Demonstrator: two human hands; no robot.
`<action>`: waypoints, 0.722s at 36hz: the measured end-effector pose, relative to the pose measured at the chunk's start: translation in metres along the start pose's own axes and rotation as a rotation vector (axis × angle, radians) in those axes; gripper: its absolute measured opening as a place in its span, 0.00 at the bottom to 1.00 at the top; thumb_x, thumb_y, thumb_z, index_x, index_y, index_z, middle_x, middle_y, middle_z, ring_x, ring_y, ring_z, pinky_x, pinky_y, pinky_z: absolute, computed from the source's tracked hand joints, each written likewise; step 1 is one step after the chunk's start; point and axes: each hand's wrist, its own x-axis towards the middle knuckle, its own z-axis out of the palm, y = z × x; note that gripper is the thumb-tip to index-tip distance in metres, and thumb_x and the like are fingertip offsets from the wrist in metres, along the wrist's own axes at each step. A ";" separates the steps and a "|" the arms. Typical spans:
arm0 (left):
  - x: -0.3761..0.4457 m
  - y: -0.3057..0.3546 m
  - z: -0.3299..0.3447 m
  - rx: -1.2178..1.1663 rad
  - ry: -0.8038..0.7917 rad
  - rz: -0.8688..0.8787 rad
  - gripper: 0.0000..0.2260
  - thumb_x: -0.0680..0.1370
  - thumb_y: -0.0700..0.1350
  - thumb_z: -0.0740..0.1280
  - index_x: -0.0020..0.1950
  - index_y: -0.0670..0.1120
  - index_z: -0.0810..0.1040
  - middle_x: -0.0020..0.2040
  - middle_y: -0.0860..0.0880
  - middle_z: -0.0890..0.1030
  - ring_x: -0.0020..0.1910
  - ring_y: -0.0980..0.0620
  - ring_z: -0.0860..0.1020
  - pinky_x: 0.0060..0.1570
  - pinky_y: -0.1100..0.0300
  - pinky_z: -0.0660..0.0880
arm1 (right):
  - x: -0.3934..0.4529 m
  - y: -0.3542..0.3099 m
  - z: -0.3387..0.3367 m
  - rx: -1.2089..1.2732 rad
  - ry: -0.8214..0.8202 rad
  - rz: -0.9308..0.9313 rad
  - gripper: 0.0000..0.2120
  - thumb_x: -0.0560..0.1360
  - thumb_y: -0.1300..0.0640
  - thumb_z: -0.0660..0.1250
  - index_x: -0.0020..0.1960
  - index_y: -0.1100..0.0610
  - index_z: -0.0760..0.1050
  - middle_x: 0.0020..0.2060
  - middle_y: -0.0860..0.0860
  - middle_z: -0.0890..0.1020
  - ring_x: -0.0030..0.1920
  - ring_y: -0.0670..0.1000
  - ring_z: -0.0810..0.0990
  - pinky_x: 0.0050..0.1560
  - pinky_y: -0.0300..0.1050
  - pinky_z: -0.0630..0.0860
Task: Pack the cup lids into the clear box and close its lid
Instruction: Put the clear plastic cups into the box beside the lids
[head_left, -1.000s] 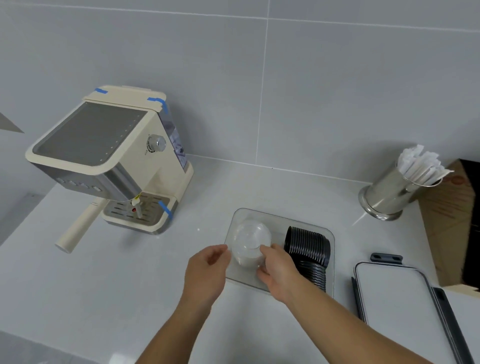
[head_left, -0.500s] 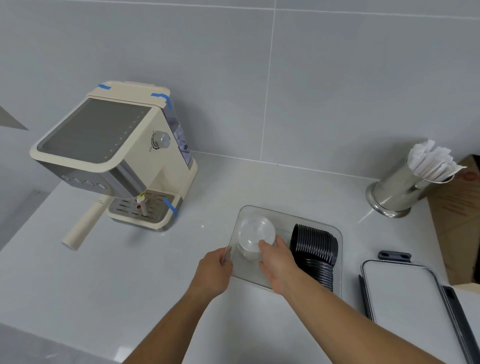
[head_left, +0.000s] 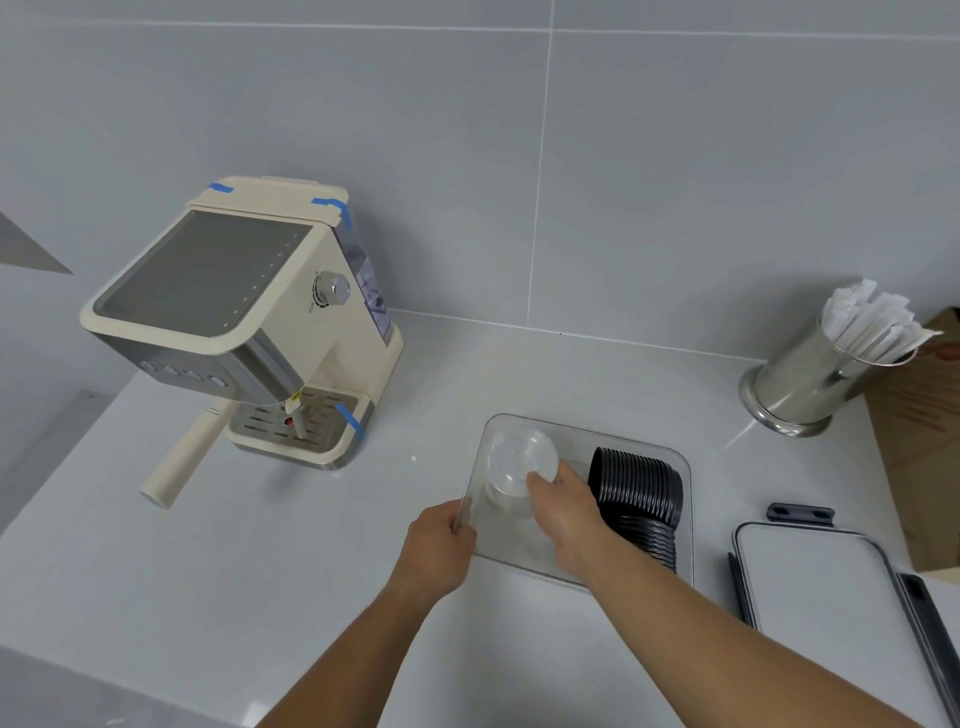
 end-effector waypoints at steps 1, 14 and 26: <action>-0.001 0.001 0.000 -0.003 0.006 0.004 0.18 0.82 0.42 0.57 0.31 0.50 0.68 0.28 0.53 0.69 0.29 0.56 0.66 0.26 0.71 0.62 | -0.001 -0.001 -0.001 -0.009 -0.006 -0.002 0.15 0.76 0.54 0.61 0.63 0.50 0.73 0.53 0.51 0.80 0.52 0.53 0.78 0.51 0.46 0.75; -0.018 0.012 -0.004 -0.137 0.017 -0.029 0.12 0.81 0.50 0.62 0.63 0.52 0.78 0.58 0.55 0.82 0.59 0.51 0.79 0.55 0.61 0.73 | -0.029 -0.007 -0.032 -0.095 -0.089 -0.067 0.14 0.76 0.51 0.64 0.57 0.58 0.75 0.49 0.54 0.78 0.54 0.54 0.77 0.52 0.47 0.72; -0.045 0.050 -0.002 -0.195 0.154 0.116 0.20 0.79 0.50 0.67 0.70 0.52 0.72 0.62 0.55 0.75 0.53 0.57 0.76 0.51 0.66 0.71 | -0.077 0.003 -0.121 -0.538 -0.099 -0.402 0.15 0.78 0.53 0.65 0.64 0.43 0.75 0.55 0.39 0.78 0.53 0.41 0.77 0.52 0.28 0.69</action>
